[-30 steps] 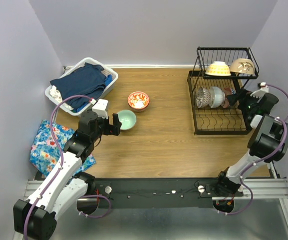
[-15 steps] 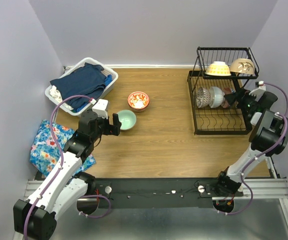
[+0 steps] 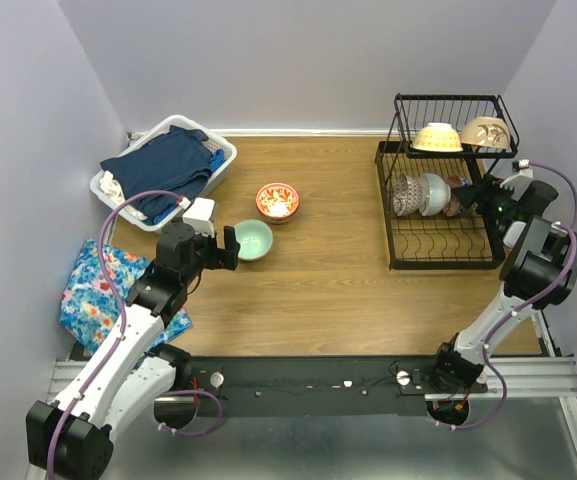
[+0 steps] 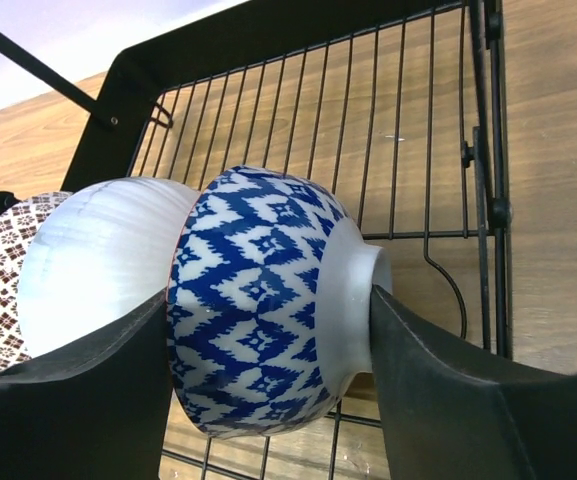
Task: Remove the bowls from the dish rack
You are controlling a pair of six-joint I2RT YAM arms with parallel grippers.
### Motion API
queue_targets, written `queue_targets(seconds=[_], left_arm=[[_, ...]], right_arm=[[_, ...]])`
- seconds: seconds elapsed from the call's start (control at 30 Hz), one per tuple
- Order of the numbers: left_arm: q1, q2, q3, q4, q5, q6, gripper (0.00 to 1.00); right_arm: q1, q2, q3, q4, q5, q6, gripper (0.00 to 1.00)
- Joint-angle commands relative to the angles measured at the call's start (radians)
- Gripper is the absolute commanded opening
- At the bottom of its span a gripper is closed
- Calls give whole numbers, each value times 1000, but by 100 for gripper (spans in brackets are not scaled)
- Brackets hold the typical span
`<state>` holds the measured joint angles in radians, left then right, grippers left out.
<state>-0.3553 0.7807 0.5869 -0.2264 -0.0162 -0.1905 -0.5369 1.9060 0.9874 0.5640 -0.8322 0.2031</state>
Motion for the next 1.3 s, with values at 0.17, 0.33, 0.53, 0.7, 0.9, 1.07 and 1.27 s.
queue_targets(seconds=[0.17, 0.33, 0.53, 0.7, 0.9, 1.07, 1.27], left_arm=[[-4, -18, 5, -1, -24, 11, 99], [-4, -23, 8, -1, -21, 5, 99], [-4, -24, 10, 2, -18, -3, 99], [-4, -27, 10, 1, -11, -10, 99], [-4, -31, 10, 2, -18, -23, 99], [-4, -29, 4, 10, -8, -38, 99], [-4, 0, -6, 27, 15, -73, 99]], right_arm=[[-5, -82, -6, -67, 44, -51, 54], [-5, -143, -23, -113, 99, -91, 36], [-5, -232, -55, -125, 186, -91, 34], [-5, -311, -133, -102, 229, -32, 34], [-5, -448, -294, 51, 251, 192, 34], [-2, -577, -441, 120, 298, 309, 33], [37, -723, -530, 143, 350, 401, 33]])
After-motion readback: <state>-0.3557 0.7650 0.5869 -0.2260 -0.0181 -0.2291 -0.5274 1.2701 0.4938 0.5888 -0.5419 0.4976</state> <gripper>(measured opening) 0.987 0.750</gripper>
